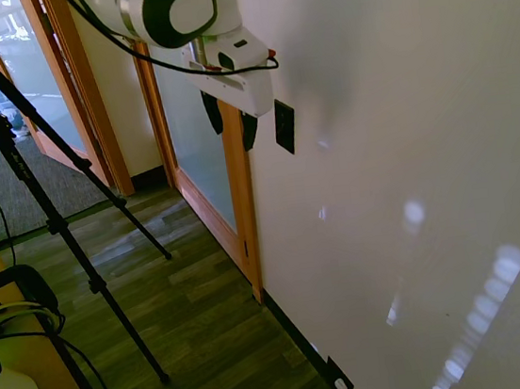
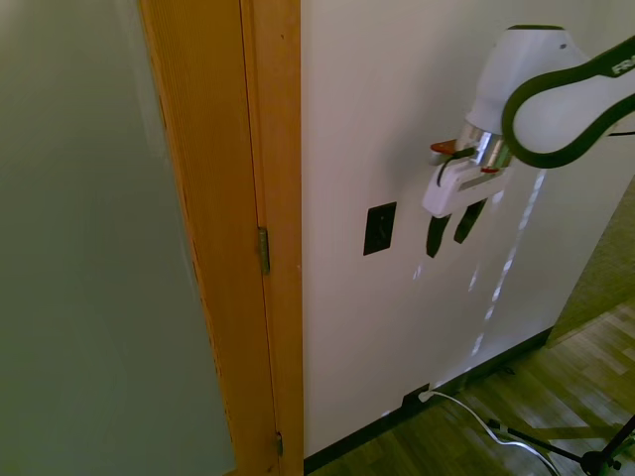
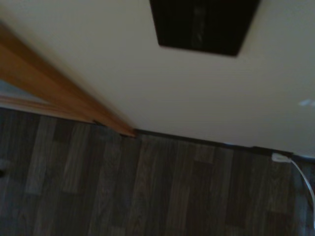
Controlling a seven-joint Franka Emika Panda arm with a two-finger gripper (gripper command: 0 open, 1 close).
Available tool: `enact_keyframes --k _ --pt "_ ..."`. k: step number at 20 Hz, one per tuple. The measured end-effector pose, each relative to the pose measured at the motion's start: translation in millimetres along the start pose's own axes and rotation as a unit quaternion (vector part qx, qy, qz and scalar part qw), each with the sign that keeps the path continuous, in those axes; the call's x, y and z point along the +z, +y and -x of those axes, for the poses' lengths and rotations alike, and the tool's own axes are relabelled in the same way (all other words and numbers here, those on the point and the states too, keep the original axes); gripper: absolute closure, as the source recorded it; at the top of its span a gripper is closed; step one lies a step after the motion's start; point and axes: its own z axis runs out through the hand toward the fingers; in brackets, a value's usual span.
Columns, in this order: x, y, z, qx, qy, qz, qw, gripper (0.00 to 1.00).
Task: Turn on the light
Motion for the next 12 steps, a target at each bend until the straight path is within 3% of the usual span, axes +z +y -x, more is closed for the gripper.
enact_keyframes --k 3,6,11,12 --pt "24 -30 -11 0.022 0.005 -0.013 0.9997 0.0" --pt "47 -35 -16 0.049 0.027 -0.041 0.9976 0.0" --pt "59 -32 -14 0.125 0.077 -0.075 0.9863 0.0" --pt "58 -33 -13 0.137 0.088 -0.078 0.9836 1.0"
